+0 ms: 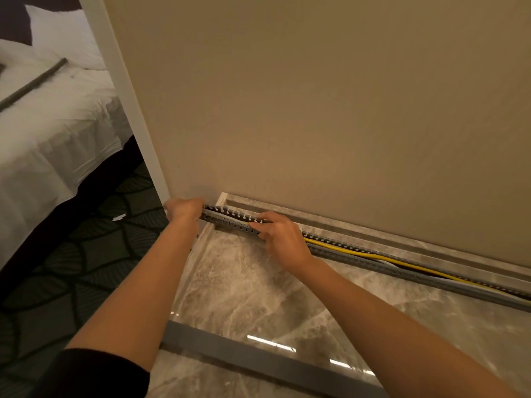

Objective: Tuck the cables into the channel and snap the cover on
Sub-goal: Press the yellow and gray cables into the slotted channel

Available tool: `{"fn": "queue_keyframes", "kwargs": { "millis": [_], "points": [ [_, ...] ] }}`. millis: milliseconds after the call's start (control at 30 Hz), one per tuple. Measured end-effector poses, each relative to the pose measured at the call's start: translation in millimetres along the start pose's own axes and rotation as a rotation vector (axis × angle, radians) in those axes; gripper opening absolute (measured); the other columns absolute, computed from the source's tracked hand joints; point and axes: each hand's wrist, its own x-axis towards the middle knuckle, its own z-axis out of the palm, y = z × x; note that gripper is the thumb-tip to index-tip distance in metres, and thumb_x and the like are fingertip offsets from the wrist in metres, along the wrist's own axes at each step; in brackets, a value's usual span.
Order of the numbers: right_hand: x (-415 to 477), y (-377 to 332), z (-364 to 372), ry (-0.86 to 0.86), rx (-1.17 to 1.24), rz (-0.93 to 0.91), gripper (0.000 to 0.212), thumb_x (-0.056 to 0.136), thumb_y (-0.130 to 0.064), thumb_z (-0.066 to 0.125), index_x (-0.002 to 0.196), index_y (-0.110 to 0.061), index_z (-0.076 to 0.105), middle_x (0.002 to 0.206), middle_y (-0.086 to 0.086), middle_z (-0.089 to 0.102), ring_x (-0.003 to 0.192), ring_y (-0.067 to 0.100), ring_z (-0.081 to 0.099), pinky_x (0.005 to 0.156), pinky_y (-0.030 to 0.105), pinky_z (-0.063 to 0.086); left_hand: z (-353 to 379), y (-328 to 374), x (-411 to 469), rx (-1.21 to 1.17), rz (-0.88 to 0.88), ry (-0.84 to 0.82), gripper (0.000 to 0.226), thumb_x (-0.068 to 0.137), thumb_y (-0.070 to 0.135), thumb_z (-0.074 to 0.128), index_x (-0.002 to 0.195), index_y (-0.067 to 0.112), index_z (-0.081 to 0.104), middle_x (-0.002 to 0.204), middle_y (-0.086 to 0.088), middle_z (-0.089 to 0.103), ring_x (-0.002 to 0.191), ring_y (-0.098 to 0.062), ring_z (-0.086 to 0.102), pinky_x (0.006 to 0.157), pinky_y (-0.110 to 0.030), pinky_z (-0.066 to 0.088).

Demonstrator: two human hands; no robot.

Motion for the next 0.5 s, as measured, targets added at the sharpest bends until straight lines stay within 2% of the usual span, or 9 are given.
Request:
{"fn": "queue_keyframes", "kwargs": {
  "millis": [100, 200, 267, 333, 400, 500],
  "points": [
    [3.4, 3.3, -2.8, -0.057, -0.016, 0.036, 0.036, 0.091, 0.002, 0.050, 0.123, -0.009, 0.061, 0.126, 0.014, 0.058, 0.114, 0.030, 0.054, 0.095, 0.036, 0.047, 5.9, 2.5, 3.0, -0.064, -0.080, 0.019, 0.065, 0.082, 0.003, 0.056, 0.134, -0.001, 0.017, 0.132, -0.020, 0.045, 0.115, -0.029, 0.054, 0.097, -0.035, 0.050],
    [4.6, 3.8, -3.0, -0.099, -0.040, 0.043, 0.037, 0.093, -0.002, 0.048, 0.127, -0.013, 0.058, 0.126, 0.011, 0.055, 0.116, 0.028, 0.050, 0.093, 0.033, 0.044, 10.4, 3.5, 4.1, -0.087, -0.140, 0.049, 0.062, 0.084, 0.004, 0.056, 0.134, -0.001, 0.020, 0.136, -0.021, 0.039, 0.116, -0.028, 0.052, 0.095, -0.033, 0.051],
    [4.5, 4.2, -3.0, -0.106, -0.035, 0.036, 0.037, 0.093, -0.001, 0.047, 0.127, -0.012, 0.058, 0.125, 0.012, 0.055, 0.115, 0.029, 0.050, 0.091, 0.034, 0.044, 7.7, 2.9, 5.2, -0.076, -0.160, 0.014, 0.060, 0.082, 0.004, 0.060, 0.133, -0.005, 0.030, 0.135, -0.020, 0.041, 0.112, -0.028, 0.056, 0.088, -0.031, 0.053],
    [5.5, 4.5, -3.8, -0.112, -0.024, 0.040, 0.037, 0.093, 0.000, 0.047, 0.126, -0.011, 0.059, 0.123, 0.013, 0.055, 0.113, 0.031, 0.050, 0.090, 0.037, 0.046, 2.8, 0.2, 8.6, -0.096, -0.194, 0.010, 0.053, 0.077, 0.002, 0.066, 0.125, -0.003, 0.044, 0.130, -0.018, 0.046, 0.101, -0.028, 0.060, 0.081, -0.033, 0.056],
    [6.3, 5.0, -4.4, -0.132, -0.026, 0.052, 0.038, 0.093, 0.000, 0.047, 0.127, -0.012, 0.058, 0.124, 0.012, 0.055, 0.113, 0.030, 0.051, 0.090, 0.039, 0.046, -2.8, -2.4, 5.4, -0.148, -0.232, 0.030, 0.051, 0.076, 0.001, 0.067, 0.122, 0.001, 0.046, 0.125, -0.015, 0.050, 0.085, -0.023, 0.060, 0.076, -0.034, 0.058],
    [6.4, 4.0, -4.8, -0.144, -0.037, 0.061, 0.038, 0.093, -0.001, 0.047, 0.128, -0.013, 0.057, 0.125, 0.011, 0.054, 0.114, 0.030, 0.050, 0.090, 0.039, 0.046, -4.9, -6.5, -0.8, -0.109, -0.183, 0.076, 0.035, 0.077, 0.005, 0.069, 0.110, -0.001, 0.059, 0.106, -0.017, 0.065, 0.061, -0.018, 0.057, 0.052, -0.026, 0.052]
  ]
}}
